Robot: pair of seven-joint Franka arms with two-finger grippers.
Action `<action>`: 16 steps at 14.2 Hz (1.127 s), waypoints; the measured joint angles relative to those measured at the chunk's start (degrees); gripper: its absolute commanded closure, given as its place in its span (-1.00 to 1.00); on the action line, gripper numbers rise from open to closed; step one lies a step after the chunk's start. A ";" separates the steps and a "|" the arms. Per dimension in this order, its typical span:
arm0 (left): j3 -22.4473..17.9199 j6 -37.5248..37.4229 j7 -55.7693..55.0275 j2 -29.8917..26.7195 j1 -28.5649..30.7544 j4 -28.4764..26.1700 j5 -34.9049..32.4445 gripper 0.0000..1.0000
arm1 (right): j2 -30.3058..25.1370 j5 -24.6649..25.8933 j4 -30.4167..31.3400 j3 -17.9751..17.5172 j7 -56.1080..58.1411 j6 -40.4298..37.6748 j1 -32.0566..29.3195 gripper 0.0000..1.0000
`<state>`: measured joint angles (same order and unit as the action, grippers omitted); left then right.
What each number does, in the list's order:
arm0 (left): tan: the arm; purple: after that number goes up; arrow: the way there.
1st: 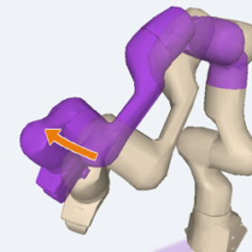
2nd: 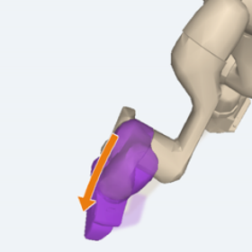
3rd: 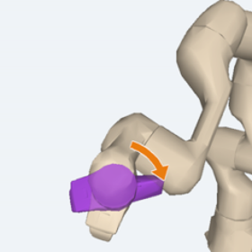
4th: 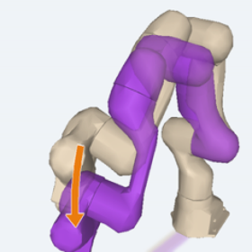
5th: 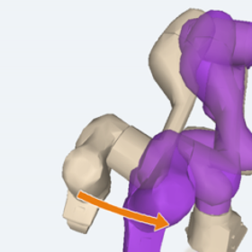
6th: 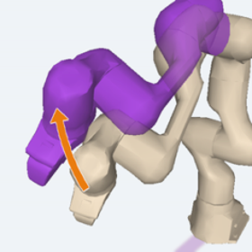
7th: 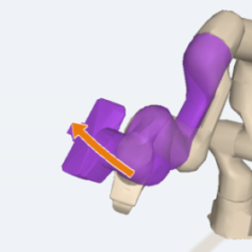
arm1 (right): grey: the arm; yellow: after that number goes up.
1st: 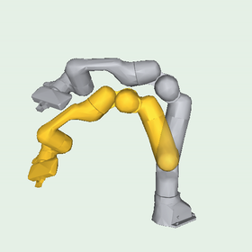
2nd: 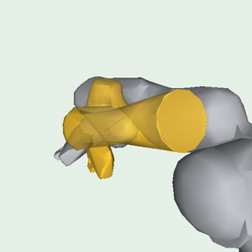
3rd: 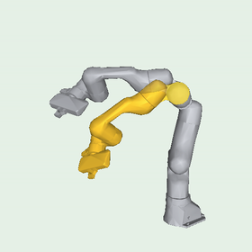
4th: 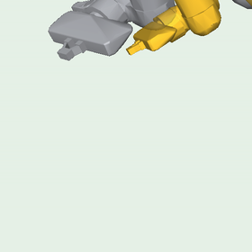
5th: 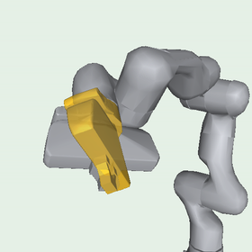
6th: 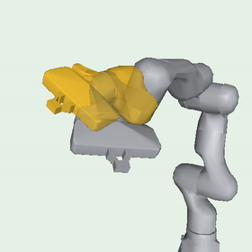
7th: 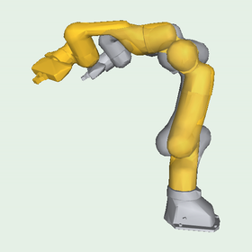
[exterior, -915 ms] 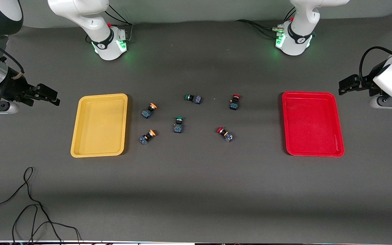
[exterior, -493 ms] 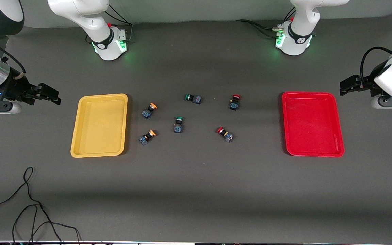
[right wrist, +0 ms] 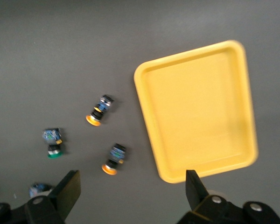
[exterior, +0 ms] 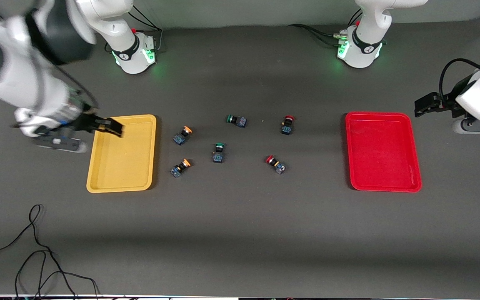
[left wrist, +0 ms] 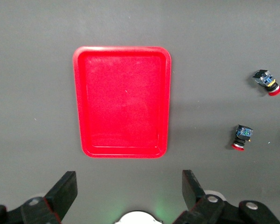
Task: Place red and yellow buttons in trays
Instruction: 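Move the right gripper toward an orange-capped button beside the yellow tray, then grasp the orange button with the right gripper while the left gripper grasps a red button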
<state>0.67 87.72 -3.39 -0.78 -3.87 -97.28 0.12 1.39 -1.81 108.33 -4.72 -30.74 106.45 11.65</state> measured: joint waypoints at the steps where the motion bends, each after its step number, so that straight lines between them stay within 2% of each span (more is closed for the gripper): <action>1: 1.16 0.50 -2.44 0.01 -0.79 -1.16 0.01 -1.00 | 0.26 0.00 3.16 -0.11 -3.80 4.08 1.74 -1.00; 3: 4.91 2.27 -8.64 0.04 -2.38 -3.46 0.10 -1.00 | 0.98 0.00 10.06 -0.24 -8.93 12.62 4.09 -1.00; 5: 10.64 5.52 -17.05 0.05 -3.49 -5.56 0.17 -1.00 | 2.45 0.00 16.34 -0.29 -11.05 20.45 4.79 -1.00; 8: 17.73 10.30 -24.49 0.06 -5.29 -7.11 2.19 -1.00 | 7.58 0.00 20.16 -0.30 -15.46 26.70 6.52 -1.00; 12: 20.21 17.88 -27.63 0.74 -9.40 -10.40 3.25 -1.00 | 15.94 -0.01 20.59 -0.33 -22.82 31.94 9.31 -1.00; 15: 20.35 28.24 -29.69 1.87 -13.14 -18.65 3.21 -1.00 | 19.58 -0.01 21.30 -0.34 -26.55 36.05 11.95 -0.99; 16: 20.37 32.43 -30.58 2.51 -14.32 -22.01 3.11 -1.00 | 20.27 -0.01 21.57 -0.34 -27.09 36.56 12.22 -0.91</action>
<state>21.04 120.15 -33.97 1.73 -18.19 -119.29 3.23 21.66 -1.81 129.89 -5.06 -57.82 143.01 23.88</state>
